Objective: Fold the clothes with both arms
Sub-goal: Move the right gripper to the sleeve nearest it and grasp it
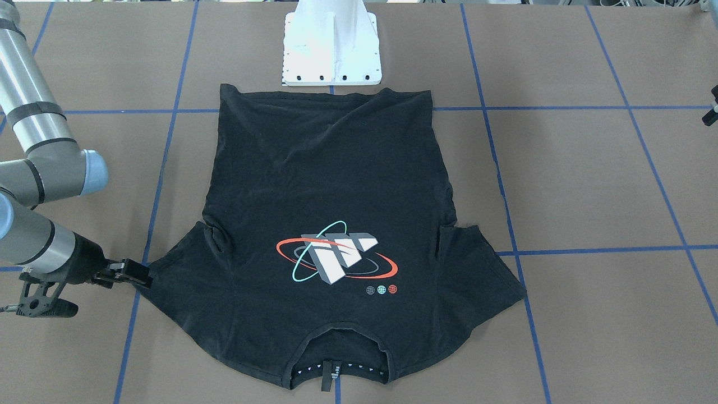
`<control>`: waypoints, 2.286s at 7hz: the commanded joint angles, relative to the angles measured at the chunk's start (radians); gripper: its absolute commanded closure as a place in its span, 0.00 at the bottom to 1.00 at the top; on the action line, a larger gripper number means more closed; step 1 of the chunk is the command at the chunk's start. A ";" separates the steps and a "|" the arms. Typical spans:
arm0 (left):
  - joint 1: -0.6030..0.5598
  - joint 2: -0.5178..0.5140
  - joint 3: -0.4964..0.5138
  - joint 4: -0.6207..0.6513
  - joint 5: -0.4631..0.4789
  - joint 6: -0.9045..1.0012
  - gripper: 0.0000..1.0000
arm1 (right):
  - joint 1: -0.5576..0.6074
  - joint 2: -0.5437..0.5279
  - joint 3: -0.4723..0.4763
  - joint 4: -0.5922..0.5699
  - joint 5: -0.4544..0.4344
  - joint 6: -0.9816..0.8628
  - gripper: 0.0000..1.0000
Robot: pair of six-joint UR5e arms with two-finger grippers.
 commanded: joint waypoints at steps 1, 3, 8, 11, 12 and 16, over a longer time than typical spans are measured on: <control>0.000 0.000 0.000 0.000 0.001 0.002 0.01 | -0.010 0.003 -0.017 0.000 -0.002 0.000 0.12; 0.000 0.000 0.000 0.000 -0.001 -0.001 0.01 | -0.010 -0.009 -0.017 0.000 0.000 0.002 0.52; 0.000 0.000 0.000 0.000 -0.001 -0.001 0.01 | 0.010 0.007 0.015 0.000 0.038 0.049 1.00; 0.000 0.000 0.000 0.000 -0.003 0.002 0.01 | -0.028 0.087 0.137 -0.015 0.091 0.308 1.00; 0.000 0.000 0.000 0.000 -0.003 0.002 0.01 | -0.079 0.185 0.080 -0.038 -0.010 0.368 1.00; 0.000 0.000 0.000 -0.002 -0.003 0.004 0.01 | -0.200 0.395 -0.144 -0.037 -0.218 0.447 1.00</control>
